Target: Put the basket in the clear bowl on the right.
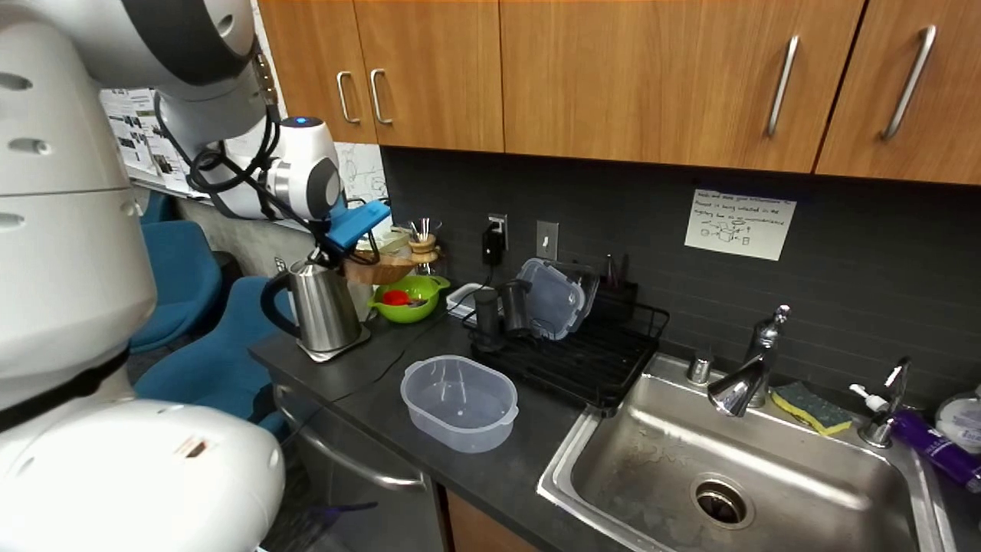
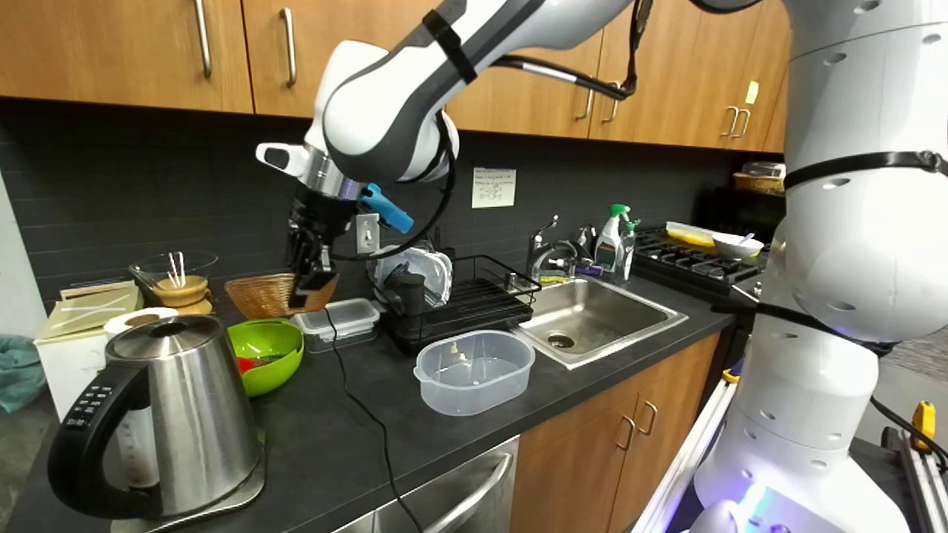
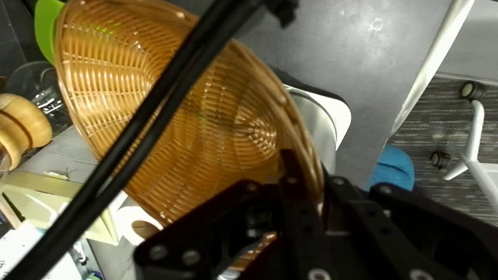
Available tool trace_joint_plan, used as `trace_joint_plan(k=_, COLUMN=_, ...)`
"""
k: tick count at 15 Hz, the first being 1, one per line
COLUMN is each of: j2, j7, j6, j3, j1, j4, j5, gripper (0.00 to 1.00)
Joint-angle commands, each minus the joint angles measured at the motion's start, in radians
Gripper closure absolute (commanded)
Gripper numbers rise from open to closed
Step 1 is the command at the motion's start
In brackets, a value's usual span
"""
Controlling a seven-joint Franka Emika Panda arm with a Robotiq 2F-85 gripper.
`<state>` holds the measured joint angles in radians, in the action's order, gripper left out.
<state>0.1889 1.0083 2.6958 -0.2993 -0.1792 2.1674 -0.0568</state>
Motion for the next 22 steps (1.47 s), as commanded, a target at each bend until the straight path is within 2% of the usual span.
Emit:
trace_joint_plan(k=1, j2=-0.111, j7=-0.174, j6=0.085, j3=0.005, j1=-0.039, j4=0.121, j5=0.053, gripper=0.98)
trace_joint_plan(k=8, j2=-0.108, j7=-0.583, j6=0.270, j3=0.005, j1=-0.109, j4=0.160, j5=0.216, gripper=0.98)
trace_joint_plan(k=12, j2=-0.061, j7=-0.826, j6=0.386, j3=0.054, j1=-0.148, j4=0.152, j5=0.320, gripper=0.98)
trace_joint_plan(k=16, j2=-0.024, j7=-1.025, j6=0.473, j3=0.146, j1=-0.209, j4=0.147, j5=0.404, gripper=0.98)
trace_joint_plan(k=22, j2=-0.002, j7=-1.211, j6=0.490, j3=0.363, j1=-0.391, j4=0.122, j5=0.495, gripper=0.98)
